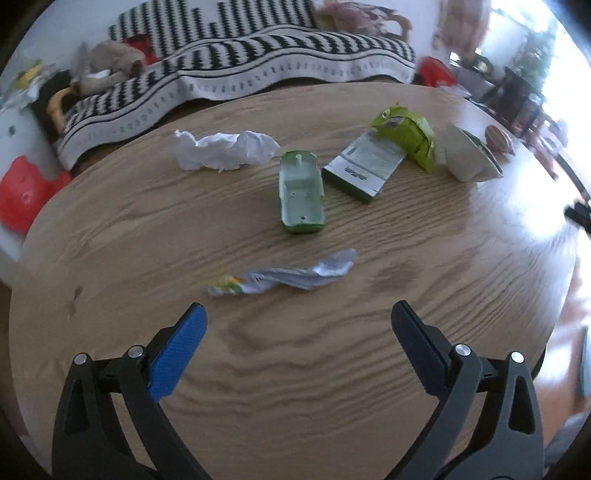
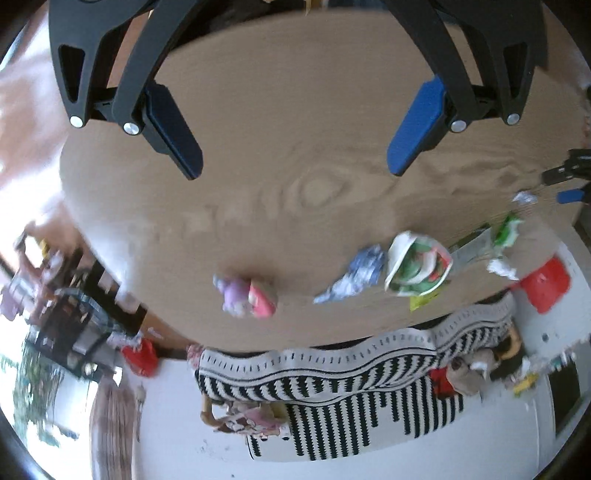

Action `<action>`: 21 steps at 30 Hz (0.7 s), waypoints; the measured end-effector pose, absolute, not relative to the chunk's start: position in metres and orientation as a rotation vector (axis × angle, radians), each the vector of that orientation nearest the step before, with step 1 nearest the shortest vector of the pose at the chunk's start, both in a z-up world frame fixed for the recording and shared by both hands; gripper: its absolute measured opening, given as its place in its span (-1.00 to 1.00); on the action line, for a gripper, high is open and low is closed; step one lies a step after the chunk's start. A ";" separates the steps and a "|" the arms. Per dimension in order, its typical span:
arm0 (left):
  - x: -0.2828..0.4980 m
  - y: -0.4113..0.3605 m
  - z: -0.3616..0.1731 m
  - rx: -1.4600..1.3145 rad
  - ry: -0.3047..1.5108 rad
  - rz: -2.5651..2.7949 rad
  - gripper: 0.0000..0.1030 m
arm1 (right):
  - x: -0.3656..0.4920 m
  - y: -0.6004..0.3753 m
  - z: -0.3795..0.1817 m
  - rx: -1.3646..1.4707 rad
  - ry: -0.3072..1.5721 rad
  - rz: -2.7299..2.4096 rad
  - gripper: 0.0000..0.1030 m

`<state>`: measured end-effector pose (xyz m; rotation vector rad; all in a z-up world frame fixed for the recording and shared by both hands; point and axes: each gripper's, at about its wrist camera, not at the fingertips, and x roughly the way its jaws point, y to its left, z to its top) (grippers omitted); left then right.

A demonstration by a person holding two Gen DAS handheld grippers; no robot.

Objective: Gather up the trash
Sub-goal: 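Move both grippers back over the table toward the wrapper and toy figure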

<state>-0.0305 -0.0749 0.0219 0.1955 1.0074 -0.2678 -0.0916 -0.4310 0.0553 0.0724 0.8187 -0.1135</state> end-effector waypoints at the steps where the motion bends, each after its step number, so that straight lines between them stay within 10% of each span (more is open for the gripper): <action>1: -0.024 -0.072 0.020 0.225 1.002 -0.298 0.89 | -0.084 -0.435 0.056 0.066 0.820 -0.120 0.88; 21: 0.046 -0.046 -0.020 0.297 1.055 -0.438 0.89 | 0.052 -0.474 0.032 -0.048 0.882 -0.220 0.88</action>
